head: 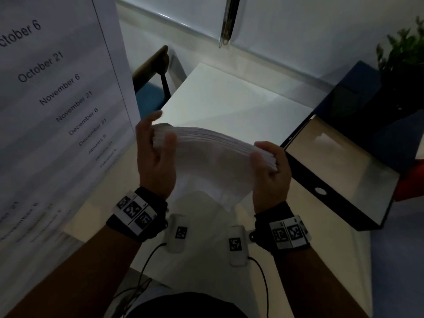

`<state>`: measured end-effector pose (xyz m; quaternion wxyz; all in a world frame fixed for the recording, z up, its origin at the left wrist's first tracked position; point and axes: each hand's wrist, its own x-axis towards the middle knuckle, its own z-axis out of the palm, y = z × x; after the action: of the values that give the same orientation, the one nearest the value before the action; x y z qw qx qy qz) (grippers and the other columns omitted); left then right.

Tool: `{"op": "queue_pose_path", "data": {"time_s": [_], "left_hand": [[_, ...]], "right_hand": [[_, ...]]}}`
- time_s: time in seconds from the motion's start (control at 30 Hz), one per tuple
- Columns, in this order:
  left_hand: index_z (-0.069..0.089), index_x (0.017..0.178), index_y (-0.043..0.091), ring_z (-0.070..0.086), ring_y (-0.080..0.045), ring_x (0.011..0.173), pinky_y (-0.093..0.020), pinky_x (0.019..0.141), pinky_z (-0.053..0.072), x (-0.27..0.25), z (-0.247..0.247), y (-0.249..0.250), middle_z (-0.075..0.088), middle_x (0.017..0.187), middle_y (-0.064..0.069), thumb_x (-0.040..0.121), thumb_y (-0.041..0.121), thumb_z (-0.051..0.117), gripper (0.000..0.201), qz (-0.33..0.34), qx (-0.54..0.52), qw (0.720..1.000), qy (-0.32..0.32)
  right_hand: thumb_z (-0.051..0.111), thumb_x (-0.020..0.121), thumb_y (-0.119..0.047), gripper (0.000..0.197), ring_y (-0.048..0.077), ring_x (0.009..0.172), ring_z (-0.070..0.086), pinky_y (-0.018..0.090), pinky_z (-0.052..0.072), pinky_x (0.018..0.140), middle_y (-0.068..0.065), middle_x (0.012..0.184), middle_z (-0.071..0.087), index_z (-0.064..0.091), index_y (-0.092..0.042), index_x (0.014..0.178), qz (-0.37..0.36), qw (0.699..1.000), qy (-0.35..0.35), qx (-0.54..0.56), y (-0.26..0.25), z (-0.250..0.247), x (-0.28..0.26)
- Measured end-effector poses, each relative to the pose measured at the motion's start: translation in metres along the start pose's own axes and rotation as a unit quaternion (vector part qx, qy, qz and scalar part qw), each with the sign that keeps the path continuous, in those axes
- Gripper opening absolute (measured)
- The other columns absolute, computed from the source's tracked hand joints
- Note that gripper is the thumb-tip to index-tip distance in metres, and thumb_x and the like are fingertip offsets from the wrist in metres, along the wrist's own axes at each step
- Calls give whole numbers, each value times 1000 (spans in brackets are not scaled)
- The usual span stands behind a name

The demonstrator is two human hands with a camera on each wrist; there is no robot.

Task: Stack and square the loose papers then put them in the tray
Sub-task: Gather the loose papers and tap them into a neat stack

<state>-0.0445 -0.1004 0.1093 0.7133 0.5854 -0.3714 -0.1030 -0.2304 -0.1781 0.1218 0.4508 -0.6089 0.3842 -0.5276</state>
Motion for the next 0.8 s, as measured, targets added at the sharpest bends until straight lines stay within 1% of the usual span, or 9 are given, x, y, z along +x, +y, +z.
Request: {"op": "queue_pose_path", "data": {"time_s": [0.07,0.13,0.33,0.37,0.43,0.53,0.67,0.73,0.8], "left_hand": [[59,105,11,52,1,80,-16,74,41,7,5,4,57,87,13,99,16,44,17,11,32,999,25],[62,96,10,56,2,84,-15,78,42,13,6,5,61,88,10,96,4,44,19,7,36,999,39],[63,103,6,59,-9,88,-31,82,48,22,7,2,62,90,6,97,4,45,19,-22,29,998,47],[62,106,5,58,-8,87,-31,81,48,22,6,2,62,90,7,98,5,44,19,-22,27,998,43],[55,118,8,57,-5,87,-27,79,46,23,2,1,60,93,9,98,16,45,24,-32,12,999,13],[32,133,24,56,7,90,-17,77,48,19,-8,-8,52,106,7,76,35,63,65,-89,-25,992,-81],[44,129,15,59,-2,106,-27,85,54,18,-27,-37,58,116,3,48,59,89,102,-174,-22,970,-169],[55,123,23,63,-6,106,-32,88,55,18,-29,-42,66,113,7,42,58,91,95,-220,-28,956,-191],[68,108,40,68,-5,101,-36,89,56,16,-27,-45,73,104,14,46,44,94,67,-237,-13,949,-209]], "right_hand": [[54,87,-20,21,10,79,63,26,47,69,-8,82,69,69,-5,89,5,1000,19,20,-3,0,5],[50,88,-8,20,14,81,65,26,49,73,-2,81,71,70,-2,88,6,999,31,31,-7,2,10],[48,92,-15,22,15,89,65,31,48,80,0,90,70,64,-9,105,19,998,48,44,-8,3,12],[50,94,-24,26,17,92,65,33,49,80,3,93,70,60,-9,113,17,997,40,59,-7,3,11],[63,86,-47,59,14,97,65,31,53,80,-4,100,69,46,-8,127,5,998,8,65,-1,-1,6],[84,60,-38,91,3,98,64,26,56,82,-15,106,66,36,-12,133,69,996,-41,47,19,-5,1],[88,51,-31,65,18,98,69,51,57,86,-6,101,72,63,-19,110,155,986,-54,-18,39,-12,3],[90,56,-18,52,17,95,70,50,57,86,-9,96,74,67,-24,102,173,983,-66,-17,43,-10,4],[89,61,-4,49,14,93,70,47,59,84,-10,95,75,68,-21,102,192,980,-58,7,44,-8,3]]}}
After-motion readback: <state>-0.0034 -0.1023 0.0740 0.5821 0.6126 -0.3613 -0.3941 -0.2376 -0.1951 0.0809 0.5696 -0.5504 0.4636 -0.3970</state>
